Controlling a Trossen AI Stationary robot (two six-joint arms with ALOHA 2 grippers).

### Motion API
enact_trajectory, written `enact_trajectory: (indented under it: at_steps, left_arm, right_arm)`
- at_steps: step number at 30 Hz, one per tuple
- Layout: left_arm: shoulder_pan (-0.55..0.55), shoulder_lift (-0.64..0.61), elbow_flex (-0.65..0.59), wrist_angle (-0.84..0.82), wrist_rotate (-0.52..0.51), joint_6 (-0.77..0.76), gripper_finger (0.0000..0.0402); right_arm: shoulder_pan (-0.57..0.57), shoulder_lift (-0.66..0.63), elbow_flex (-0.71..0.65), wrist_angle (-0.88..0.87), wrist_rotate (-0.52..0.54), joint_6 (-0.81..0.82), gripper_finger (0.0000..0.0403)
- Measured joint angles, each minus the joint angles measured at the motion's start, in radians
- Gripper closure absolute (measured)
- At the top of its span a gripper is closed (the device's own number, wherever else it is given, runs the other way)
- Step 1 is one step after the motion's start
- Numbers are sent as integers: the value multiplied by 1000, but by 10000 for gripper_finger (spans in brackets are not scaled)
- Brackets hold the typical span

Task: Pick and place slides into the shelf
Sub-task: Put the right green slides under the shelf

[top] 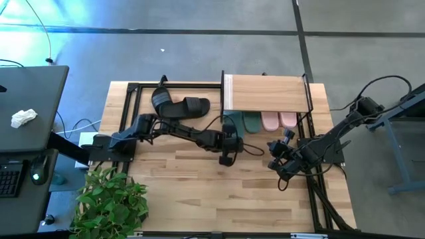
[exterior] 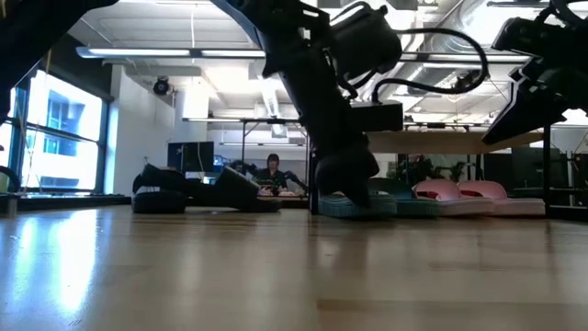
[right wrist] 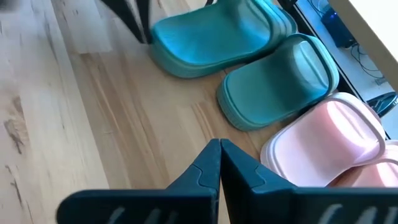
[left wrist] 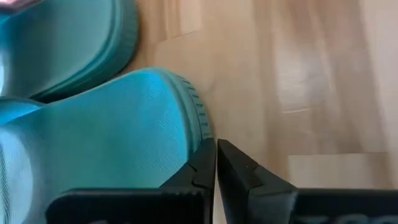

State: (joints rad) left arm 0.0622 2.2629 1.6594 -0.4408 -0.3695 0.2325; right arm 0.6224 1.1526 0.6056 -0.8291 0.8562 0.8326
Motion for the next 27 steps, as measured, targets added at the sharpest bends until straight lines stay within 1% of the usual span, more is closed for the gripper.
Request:
enact_trajectory:
  at_steps: [3,8,13,27]
  left_arm:
    - [9,0,0,0,-4,0,400]
    - [24,0,0,-3,-4,1,397]
    - [38,0,0,-3,-36,3,400]
    - [70,32,-1,-3,-12,5,400]
  right_arm:
    - [0,0,0,0,0,-2,403]
    - [0,0,0,0,-9,-3,403]
    - [0,0,0,0,-16,-3,403]
    - [0,0,0,5,-15,-3,403]
